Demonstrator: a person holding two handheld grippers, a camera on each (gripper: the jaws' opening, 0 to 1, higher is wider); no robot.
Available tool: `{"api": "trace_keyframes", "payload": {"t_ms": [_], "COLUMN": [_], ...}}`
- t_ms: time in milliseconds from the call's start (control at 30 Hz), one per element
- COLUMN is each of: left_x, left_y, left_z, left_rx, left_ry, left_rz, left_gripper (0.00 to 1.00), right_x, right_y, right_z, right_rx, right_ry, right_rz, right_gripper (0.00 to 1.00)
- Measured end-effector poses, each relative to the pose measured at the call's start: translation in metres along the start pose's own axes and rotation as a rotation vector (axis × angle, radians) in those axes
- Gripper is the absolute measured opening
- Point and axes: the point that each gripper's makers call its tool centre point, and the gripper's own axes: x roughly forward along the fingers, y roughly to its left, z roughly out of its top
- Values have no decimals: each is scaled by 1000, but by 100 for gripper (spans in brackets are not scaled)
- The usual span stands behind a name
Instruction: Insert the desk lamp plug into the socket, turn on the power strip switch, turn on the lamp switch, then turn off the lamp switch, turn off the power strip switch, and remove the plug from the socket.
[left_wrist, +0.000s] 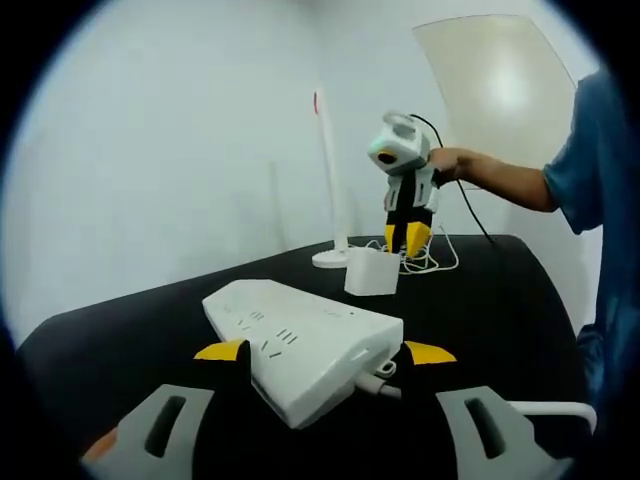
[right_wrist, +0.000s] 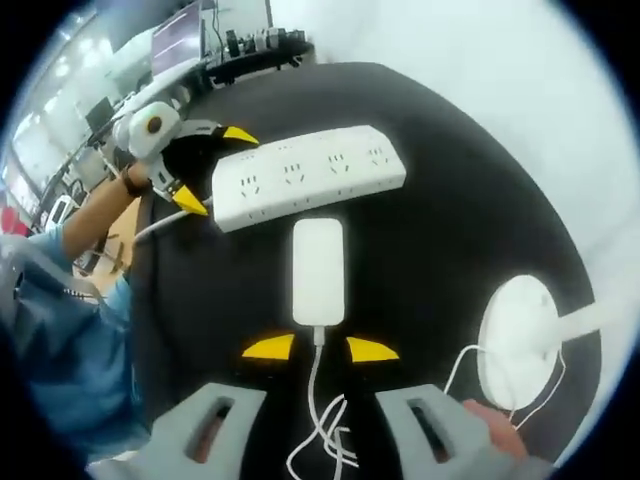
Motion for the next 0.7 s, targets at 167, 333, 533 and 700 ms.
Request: {"api": "trace_keyframes", "payload": {"t_ms": [167,333,533,700], "left_x": [0,0,0,0], "left_y": [-1,-2,-3,-4], "left_z": [0,0,0,0], "left_rx": [1,1,1,0], "left_ry": [0,0,0,0], "left_rz": [-1,-1,-2,-1], "left_gripper": [57,57,57,57], "right_x": [9,12,10,11], "right_y": [4,6,4,1], "right_z": [-6,-6,-6,-3], "right_rx": [6,11,-8,-58], "right_ry": [29,25,24,1], "right_rz": [8,8,2,-23], "right_gripper": [19,17,15,8]}}
